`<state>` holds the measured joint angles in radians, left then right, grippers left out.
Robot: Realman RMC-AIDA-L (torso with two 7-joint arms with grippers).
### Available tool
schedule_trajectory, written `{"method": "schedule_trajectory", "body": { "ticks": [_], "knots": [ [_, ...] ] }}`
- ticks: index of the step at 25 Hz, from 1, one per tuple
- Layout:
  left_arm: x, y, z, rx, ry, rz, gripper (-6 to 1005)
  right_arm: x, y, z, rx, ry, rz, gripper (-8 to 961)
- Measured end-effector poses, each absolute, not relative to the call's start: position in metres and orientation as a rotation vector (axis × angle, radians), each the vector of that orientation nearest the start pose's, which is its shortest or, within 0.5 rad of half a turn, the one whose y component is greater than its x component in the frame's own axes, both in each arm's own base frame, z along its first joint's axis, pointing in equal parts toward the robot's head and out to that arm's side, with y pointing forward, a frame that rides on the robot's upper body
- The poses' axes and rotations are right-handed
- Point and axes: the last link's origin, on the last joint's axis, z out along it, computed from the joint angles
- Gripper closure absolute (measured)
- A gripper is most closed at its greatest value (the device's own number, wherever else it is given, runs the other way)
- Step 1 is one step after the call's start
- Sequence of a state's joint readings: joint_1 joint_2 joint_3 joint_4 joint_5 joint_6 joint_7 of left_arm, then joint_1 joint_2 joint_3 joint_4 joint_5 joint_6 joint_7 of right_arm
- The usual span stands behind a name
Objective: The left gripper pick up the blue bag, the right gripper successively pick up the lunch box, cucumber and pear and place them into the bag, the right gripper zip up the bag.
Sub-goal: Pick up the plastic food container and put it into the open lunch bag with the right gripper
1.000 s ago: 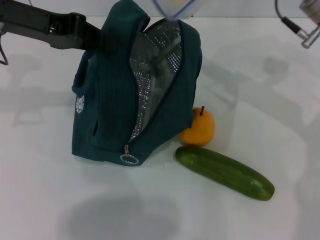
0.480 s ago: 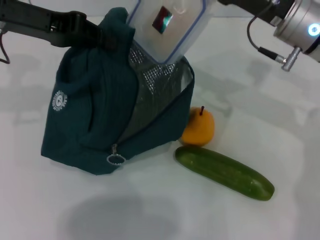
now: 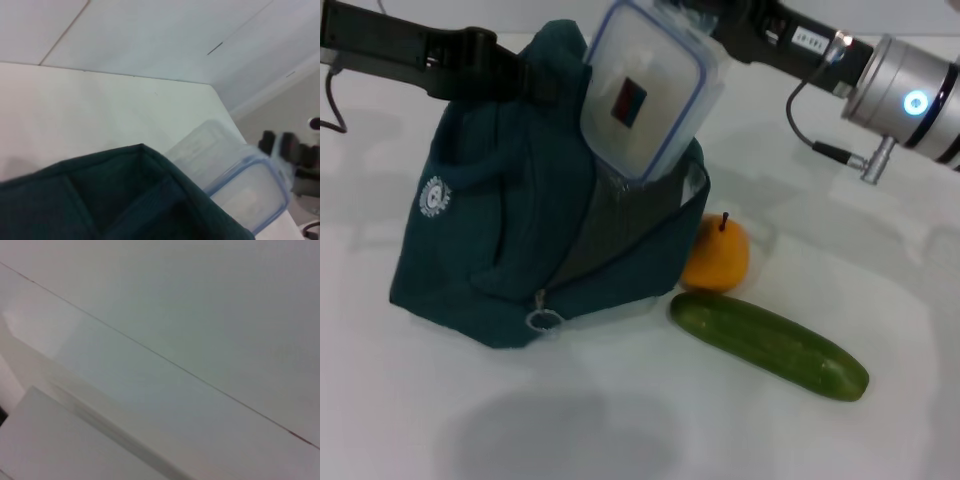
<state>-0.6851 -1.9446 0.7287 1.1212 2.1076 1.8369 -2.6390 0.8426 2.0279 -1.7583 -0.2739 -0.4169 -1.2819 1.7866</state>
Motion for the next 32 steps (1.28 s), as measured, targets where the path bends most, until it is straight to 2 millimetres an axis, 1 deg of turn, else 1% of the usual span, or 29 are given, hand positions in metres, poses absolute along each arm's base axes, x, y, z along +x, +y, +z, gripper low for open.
{"method": "schedule_trajectory", "body": {
  "ticks": [2,5,12,15,17,25,29,32],
  "knots": [
    [-0.18,0.368,0.109,-2.56,-1.595,-0.476,955,0.123,0.396,-0.048,-2.38,1.473,1.554,823],
    [-0.181,0.368,0.109,-2.558,-1.596,-0.477,955,0.123,0.393,-0.052,-2.4,1.466,1.529,816],
    [-0.183,0.367,0.108,-2.557,-1.598,-0.478,955,0.11,0.388,-0.055,-2.465,1.408,1.545,801],
    [-0.183,0.367,0.108,-2.557,-1.598,-0.482,954,0.109,0.384,-0.062,-2.495,1.42,1.516,794],
    [-0.183,0.366,0.109,-2.557,-1.599,-0.485,954,0.111,0.382,-0.069,-2.51,1.435,1.465,790],
    [-0.184,0.366,0.107,-2.558,-1.606,-0.484,955,0.122,0.381,-0.079,-2.49,1.475,1.358,772],
    [-0.185,0.365,0.106,-2.56,-1.616,-0.482,955,0.123,0.383,-0.081,-2.479,1.475,1.328,763],
    [-0.185,0.365,0.106,-2.561,-1.617,-0.482,955,0.121,0.384,-0.081,-2.493,1.429,1.324,757]
  ]
}}
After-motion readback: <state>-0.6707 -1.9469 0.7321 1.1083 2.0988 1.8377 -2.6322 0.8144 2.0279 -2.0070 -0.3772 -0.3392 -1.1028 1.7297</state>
